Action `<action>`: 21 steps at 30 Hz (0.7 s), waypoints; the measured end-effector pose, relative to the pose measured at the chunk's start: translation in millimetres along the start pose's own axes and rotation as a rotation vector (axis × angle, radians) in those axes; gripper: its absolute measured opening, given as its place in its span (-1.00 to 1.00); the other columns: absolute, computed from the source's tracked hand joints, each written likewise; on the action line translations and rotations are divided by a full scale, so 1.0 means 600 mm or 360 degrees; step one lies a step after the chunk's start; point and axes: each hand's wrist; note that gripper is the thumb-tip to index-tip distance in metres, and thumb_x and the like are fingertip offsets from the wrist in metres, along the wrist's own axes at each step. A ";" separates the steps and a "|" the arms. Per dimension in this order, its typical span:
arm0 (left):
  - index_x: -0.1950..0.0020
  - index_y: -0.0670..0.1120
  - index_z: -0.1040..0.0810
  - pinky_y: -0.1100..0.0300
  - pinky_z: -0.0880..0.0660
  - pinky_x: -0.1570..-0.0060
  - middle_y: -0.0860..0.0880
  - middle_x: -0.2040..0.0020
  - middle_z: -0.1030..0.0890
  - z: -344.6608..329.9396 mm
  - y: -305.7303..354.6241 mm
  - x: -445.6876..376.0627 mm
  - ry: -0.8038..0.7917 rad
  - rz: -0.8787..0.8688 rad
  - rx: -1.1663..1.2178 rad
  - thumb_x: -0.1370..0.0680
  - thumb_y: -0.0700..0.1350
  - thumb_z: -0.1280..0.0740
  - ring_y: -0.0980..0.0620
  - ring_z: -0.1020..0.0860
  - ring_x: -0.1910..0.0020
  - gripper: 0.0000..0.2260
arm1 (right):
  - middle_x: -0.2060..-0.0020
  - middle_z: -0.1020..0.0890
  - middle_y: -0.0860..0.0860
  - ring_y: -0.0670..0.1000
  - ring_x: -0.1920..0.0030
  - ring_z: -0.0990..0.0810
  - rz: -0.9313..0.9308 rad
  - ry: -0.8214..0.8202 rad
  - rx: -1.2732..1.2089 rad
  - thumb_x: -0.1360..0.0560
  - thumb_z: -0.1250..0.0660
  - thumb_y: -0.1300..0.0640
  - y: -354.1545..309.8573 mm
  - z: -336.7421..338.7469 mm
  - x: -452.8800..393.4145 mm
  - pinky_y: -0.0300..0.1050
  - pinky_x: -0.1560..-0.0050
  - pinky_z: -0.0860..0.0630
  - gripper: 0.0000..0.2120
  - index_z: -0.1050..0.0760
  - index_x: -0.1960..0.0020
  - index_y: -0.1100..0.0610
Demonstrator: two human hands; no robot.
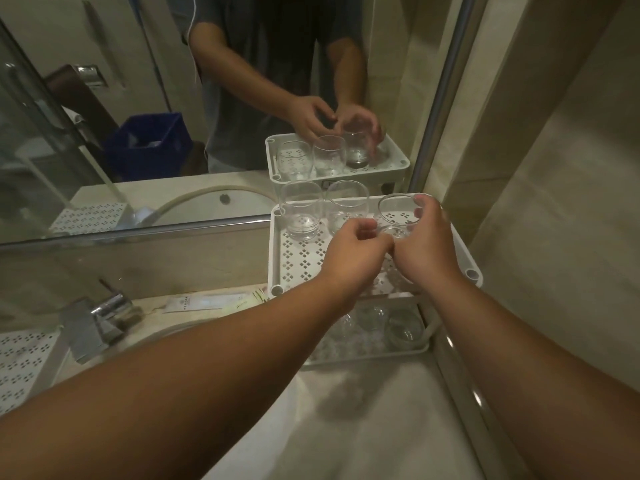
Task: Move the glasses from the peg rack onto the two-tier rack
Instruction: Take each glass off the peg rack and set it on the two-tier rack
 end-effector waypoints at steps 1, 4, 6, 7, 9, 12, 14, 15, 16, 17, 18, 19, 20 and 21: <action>-0.25 0.01 -0.49 0.09 -0.51 0.14 0.04 -0.13 -0.57 -0.001 -0.001 -0.002 -0.0004 -0.0012 0.0001 -0.47 -0.08 -0.40 -0.01 -0.61 0.02 -0.65 | -0.41 -0.31 0.05 0.07 -0.26 -0.48 -0.0012 -0.0007 -0.0010 -0.39 -0.51 0.13 0.000 -0.002 -0.003 0.07 -0.23 -0.47 -0.25 -0.21 -0.47 0.01; -0.37 0.01 -0.44 0.12 -0.50 0.22 0.02 -0.19 -0.55 -0.005 -0.004 -0.002 0.0002 -0.0043 -0.0010 -0.52 -0.09 -0.37 0.06 -0.60 0.14 -0.58 | -0.42 -0.30 0.06 0.07 -0.27 -0.48 -0.0033 -0.0036 -0.0042 -0.40 -0.50 0.10 0.001 -0.009 -0.010 0.09 -0.25 -0.47 -0.25 -0.20 -0.48 0.01; -0.43 0.04 -0.40 0.14 -0.50 0.27 0.04 -0.17 -0.57 -0.007 -0.004 0.001 0.0012 -0.0055 -0.0021 -0.54 -0.05 -0.35 0.10 -0.59 0.23 -0.55 | -0.40 -0.32 0.05 0.06 -0.28 -0.47 -0.0036 -0.0042 -0.0077 -0.41 -0.50 0.09 0.002 -0.014 -0.015 0.10 -0.27 -0.46 -0.24 -0.19 -0.49 0.02; -0.45 0.06 -0.38 0.14 -0.51 0.27 0.05 -0.15 -0.58 -0.008 -0.004 0.002 0.0009 -0.0064 -0.0038 -0.55 -0.02 -0.34 0.10 -0.60 0.23 -0.53 | -0.40 -0.33 0.05 0.06 -0.29 -0.47 -0.0041 -0.0039 -0.0098 -0.41 -0.50 0.09 0.003 -0.016 -0.017 0.11 -0.28 -0.45 -0.24 -0.19 -0.49 0.02; -0.50 0.10 -0.33 0.12 -0.56 0.19 0.08 -0.18 -0.58 -0.008 -0.005 0.005 -0.0020 -0.0087 -0.0093 -0.54 0.08 -0.31 0.09 -0.63 0.08 -0.47 | -0.39 -0.35 0.05 0.07 -0.31 -0.45 -0.0063 -0.0040 -0.0152 -0.42 -0.49 0.14 0.004 -0.021 -0.021 0.12 -0.30 -0.43 -0.25 -0.18 -0.50 0.02; -0.57 0.11 -0.25 0.05 -0.57 0.04 0.04 -0.31 -0.54 -0.006 -0.004 0.012 -0.0087 -0.0085 -0.0101 -0.46 0.20 -0.25 0.02 -0.61 -0.06 -0.33 | -0.38 -0.38 0.05 0.07 -0.32 -0.43 -0.0115 -0.0029 -0.0290 -0.41 -0.39 0.15 0.002 -0.026 -0.023 0.08 -0.32 -0.41 -0.27 -0.17 -0.50 0.03; -0.58 0.13 -0.23 0.07 -0.53 0.11 0.03 -0.39 -0.50 -0.003 -0.002 0.014 -0.0126 -0.0078 -0.0085 -0.49 0.21 -0.23 -0.03 -0.60 -0.10 -0.34 | -0.40 -0.39 0.05 0.05 -0.32 -0.44 -0.0122 -0.0015 -0.0303 -0.42 -0.33 0.18 0.003 -0.027 -0.023 -0.03 -0.29 -0.39 -0.30 -0.17 -0.51 0.05; -0.59 0.15 -0.22 0.09 -0.52 0.14 0.02 -0.40 -0.49 -0.002 -0.002 0.014 -0.0149 -0.0064 -0.0082 -0.52 0.22 -0.23 -0.04 -0.60 -0.12 -0.36 | -0.42 -0.38 0.05 0.05 -0.32 -0.43 -0.0116 -0.0014 -0.0269 -0.44 -0.34 0.23 0.005 -0.027 -0.024 -0.09 -0.26 -0.37 -0.30 -0.16 -0.51 0.07; -0.59 0.17 -0.20 0.10 -0.52 0.18 0.02 -0.38 -0.50 -0.001 -0.001 0.014 -0.0168 -0.0048 -0.0076 -0.53 0.22 -0.22 -0.03 -0.61 -0.09 -0.38 | -0.42 -0.38 0.03 0.04 -0.32 -0.43 -0.0109 -0.0014 -0.0223 -0.44 -0.37 0.26 0.007 -0.027 -0.025 -0.13 -0.24 -0.35 -0.29 -0.15 -0.51 0.08; -0.59 0.19 -0.19 0.12 -0.52 0.23 0.04 -0.34 -0.52 -0.001 -0.001 0.015 -0.0183 -0.0038 -0.0071 -0.54 0.23 -0.22 0.01 -0.62 -0.01 -0.39 | -0.43 -0.38 0.02 0.04 -0.32 -0.43 -0.0100 -0.0016 -0.0183 -0.44 -0.40 0.26 0.009 -0.027 -0.025 -0.14 -0.23 -0.33 -0.28 -0.15 -0.51 0.08; -0.59 0.20 -0.18 0.14 -0.51 0.26 0.06 -0.30 -0.54 -0.001 0.000 0.015 -0.0191 -0.0035 -0.0069 -0.54 0.24 -0.21 0.05 -0.60 0.07 -0.39 | -0.42 -0.38 0.01 0.04 -0.32 -0.43 -0.0092 -0.0019 -0.0160 -0.44 -0.42 0.24 0.010 -0.026 -0.025 -0.14 -0.23 -0.33 -0.28 -0.15 -0.50 0.07; -0.59 0.19 -0.18 0.14 -0.51 0.27 0.08 -0.24 -0.56 -0.001 0.000 0.016 -0.0195 -0.0039 -0.0071 -0.55 0.24 -0.21 0.06 -0.58 0.11 -0.39 | -0.41 -0.38 0.01 0.04 -0.31 -0.43 -0.0088 -0.0018 -0.0150 -0.44 -0.43 0.20 0.010 -0.025 -0.026 -0.13 -0.23 -0.34 -0.28 -0.17 -0.50 0.04; -0.59 0.18 -0.18 0.12 -0.51 0.24 0.10 -0.21 -0.57 -0.002 -0.001 0.016 -0.0196 -0.0051 -0.0075 -0.55 0.24 -0.21 0.04 -0.57 0.10 -0.39 | -0.40 -0.39 0.01 0.05 -0.30 -0.44 -0.0088 -0.0005 -0.0142 -0.44 -0.45 0.15 0.011 -0.024 -0.027 -0.11 -0.23 -0.36 -0.28 -0.19 -0.50 0.01; -0.59 0.17 -0.19 0.10 -0.52 0.18 0.11 -0.23 -0.57 -0.003 -0.001 0.016 -0.0199 -0.0066 -0.0084 -0.54 0.24 -0.21 0.02 -0.58 0.04 -0.38 | -0.39 -0.39 0.02 0.06 -0.29 -0.45 -0.0093 0.0017 -0.0131 -0.44 -0.46 0.11 0.011 -0.022 -0.027 -0.10 -0.22 -0.37 -0.29 -0.21 -0.50 -0.03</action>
Point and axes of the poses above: each hand's wrist, its own x-axis away from the middle knuckle, its own z-axis out of the back of the hand, y = z × x
